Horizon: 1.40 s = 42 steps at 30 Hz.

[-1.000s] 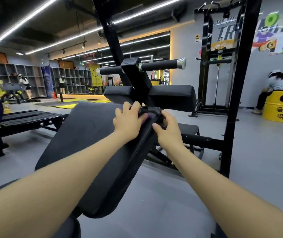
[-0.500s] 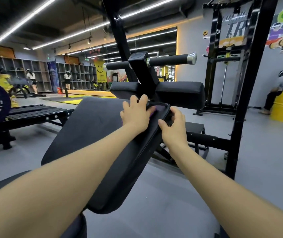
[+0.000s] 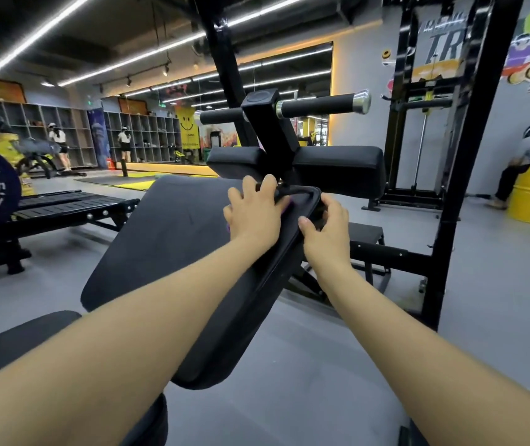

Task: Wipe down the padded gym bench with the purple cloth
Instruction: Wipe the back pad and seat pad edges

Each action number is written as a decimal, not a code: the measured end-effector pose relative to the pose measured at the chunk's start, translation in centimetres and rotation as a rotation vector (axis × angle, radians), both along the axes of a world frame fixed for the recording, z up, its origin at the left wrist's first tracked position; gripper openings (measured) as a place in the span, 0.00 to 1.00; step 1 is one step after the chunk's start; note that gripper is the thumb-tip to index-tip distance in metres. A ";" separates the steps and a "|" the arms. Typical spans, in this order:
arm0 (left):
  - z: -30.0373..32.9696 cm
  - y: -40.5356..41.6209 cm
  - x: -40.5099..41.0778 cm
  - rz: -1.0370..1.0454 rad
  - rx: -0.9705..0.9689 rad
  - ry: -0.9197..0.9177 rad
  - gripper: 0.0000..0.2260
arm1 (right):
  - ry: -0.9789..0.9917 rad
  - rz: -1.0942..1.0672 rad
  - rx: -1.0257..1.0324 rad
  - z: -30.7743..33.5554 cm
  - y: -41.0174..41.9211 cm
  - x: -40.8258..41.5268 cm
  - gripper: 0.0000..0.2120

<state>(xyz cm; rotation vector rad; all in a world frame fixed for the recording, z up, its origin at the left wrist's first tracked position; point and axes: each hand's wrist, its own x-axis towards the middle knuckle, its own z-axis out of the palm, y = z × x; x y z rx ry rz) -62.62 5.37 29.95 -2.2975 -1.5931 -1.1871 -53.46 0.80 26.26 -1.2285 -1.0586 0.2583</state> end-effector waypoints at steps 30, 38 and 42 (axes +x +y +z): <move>-0.1 2.9 -3.0 0.108 -0.091 -0.023 0.18 | 0.030 -0.041 0.063 -0.7 0.1 -0.7 0.24; -4.8 -3.3 -6.1 -0.054 -0.017 0.031 0.15 | 0.032 -0.057 0.095 -1.1 0.3 -1.2 0.23; -1.8 0.1 -3.8 0.017 -0.066 0.026 0.17 | 0.036 -0.038 0.086 -1.2 0.2 -1.2 0.23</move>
